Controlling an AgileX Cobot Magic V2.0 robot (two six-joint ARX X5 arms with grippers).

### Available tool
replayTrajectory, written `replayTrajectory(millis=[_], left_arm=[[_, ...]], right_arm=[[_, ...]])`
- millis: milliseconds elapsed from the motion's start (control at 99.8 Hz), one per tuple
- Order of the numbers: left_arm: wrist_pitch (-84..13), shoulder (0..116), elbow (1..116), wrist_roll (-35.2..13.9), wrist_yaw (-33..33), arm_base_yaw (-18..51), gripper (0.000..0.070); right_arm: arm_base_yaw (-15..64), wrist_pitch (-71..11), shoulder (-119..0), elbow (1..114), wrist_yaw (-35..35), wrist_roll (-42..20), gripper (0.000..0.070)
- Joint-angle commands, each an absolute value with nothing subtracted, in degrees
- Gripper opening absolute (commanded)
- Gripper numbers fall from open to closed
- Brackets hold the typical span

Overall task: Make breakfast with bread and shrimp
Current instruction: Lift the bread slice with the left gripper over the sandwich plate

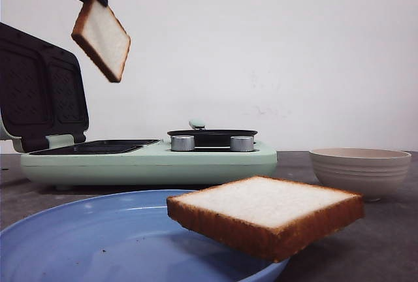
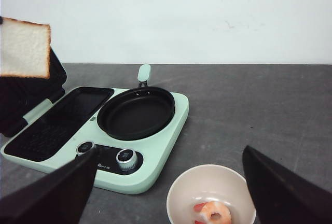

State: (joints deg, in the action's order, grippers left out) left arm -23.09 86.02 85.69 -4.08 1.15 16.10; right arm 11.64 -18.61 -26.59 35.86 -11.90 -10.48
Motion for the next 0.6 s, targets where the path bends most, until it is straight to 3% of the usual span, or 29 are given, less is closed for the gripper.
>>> replayTrajectory(millis=[0, 471, 591], left_arm=[[-24.05, 88.79, 88.36, 5.63, 3.46, 17.17, 0.0010], [-23.84, 98.59, 89.47, 33.34, 18.02, 25.06, 0.0010], [-21.65, 99.83, 89.47, 35.03, 18.41, 25.41, 0.0010]], right_arm=[[11.94, -18.09, -26.87, 36.42, -11.75, -9.78, 0.0559], [11.92, -18.70, -27.03, 36.42, -11.46, -9.45, 0.0559], [11.94, -19.07, -27.70, 36.42, -11.29, -8.38, 0.0559]])
